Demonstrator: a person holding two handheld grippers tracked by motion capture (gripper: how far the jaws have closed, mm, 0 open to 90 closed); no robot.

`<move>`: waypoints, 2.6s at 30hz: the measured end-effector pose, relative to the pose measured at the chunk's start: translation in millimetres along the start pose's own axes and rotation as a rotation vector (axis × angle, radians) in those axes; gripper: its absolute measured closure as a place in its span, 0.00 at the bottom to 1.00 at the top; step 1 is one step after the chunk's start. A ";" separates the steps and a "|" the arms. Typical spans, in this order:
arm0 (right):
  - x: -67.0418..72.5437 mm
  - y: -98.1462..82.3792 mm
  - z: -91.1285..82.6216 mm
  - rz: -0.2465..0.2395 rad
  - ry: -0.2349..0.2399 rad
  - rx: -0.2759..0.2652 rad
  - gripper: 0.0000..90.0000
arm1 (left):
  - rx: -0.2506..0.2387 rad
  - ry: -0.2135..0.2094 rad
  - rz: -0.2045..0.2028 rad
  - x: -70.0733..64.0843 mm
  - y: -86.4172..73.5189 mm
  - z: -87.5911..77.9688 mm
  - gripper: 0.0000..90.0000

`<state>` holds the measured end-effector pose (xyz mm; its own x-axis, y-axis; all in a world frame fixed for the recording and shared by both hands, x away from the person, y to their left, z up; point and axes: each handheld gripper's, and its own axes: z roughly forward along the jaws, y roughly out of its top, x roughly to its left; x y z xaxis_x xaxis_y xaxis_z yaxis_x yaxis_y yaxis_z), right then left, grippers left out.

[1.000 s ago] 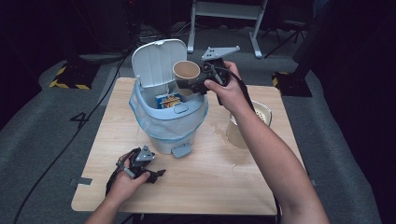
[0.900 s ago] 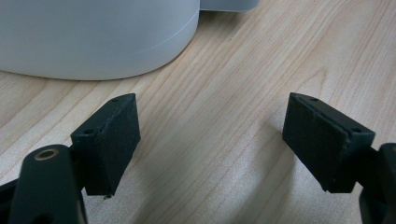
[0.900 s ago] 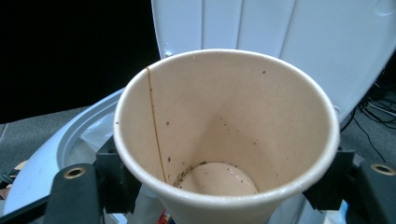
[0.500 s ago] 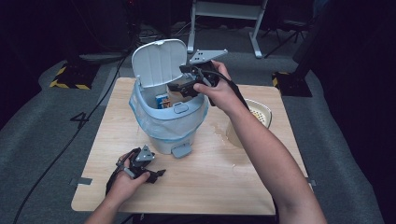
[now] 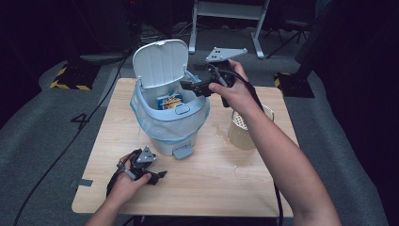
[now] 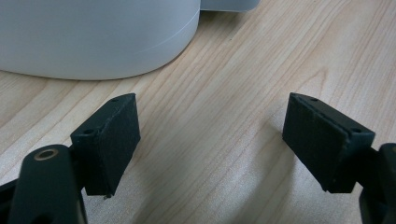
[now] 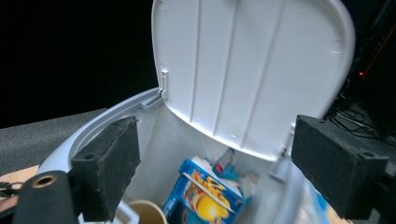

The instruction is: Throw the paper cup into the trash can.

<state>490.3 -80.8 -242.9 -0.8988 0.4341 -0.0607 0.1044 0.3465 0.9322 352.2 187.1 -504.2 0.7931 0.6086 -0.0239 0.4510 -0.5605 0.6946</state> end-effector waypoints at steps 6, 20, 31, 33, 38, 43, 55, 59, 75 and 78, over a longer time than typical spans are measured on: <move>-5.2 -3.0 -29.1 0.009 -0.044 0.009 0.17 | 0.000 0.007 -0.003 3.2 -1.3 -1.5 0.21; -20.0 -26.5 -102.4 0.020 -0.077 0.049 0.24 | -0.001 0.004 0.003 5.9 -3.1 -3.4 0.21; -22.0 -56.7 -154.4 0.021 -0.096 0.135 0.31 | 0.001 -0.006 0.007 7.9 -2.9 -3.5 0.21; -21.4 -64.0 -162.2 0.031 -0.106 0.144 0.32 | 0.000 -0.002 0.004 8.3 -2.9 -3.4 0.21; -19.7 -85.0 -178.2 0.059 -0.133 0.164 0.32 | 0.000 0.002 -0.001 8.4 -2.8 -3.4 0.21; -19.7 -109.9 -189.5 0.078 -0.160 0.177 0.31 | 0.000 0.007 -0.005 9.6 -3.3 -3.8 0.21; -17.1 -171.2 -210.4 0.165 -0.194 0.202 0.30 | -0.001 0.018 -0.014 11.2 -4.2 -4.7 0.21; -14.9 -191.6 -213.5 0.188 -0.198 0.217 0.29 | 0.000 0.019 -0.018 11.0 -4.5 -5.0 0.21; -0.3 -271.4 -209.0 0.229 -0.228 0.283 0.27 | 0.000 0.047 -0.038 10.0 -5.8 -6.5 0.21; 2.6 -285.0 -205.4 0.240 -0.230 0.317 0.27 | 0.001 0.048 -0.041 10.1 -5.8 -6.3 0.21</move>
<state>370.7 -349.2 -435.4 -0.7192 0.6940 0.0332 0.4555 0.4348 0.7768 355.0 200.0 -503.9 0.7536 0.6571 -0.0176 0.4828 -0.5352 0.6932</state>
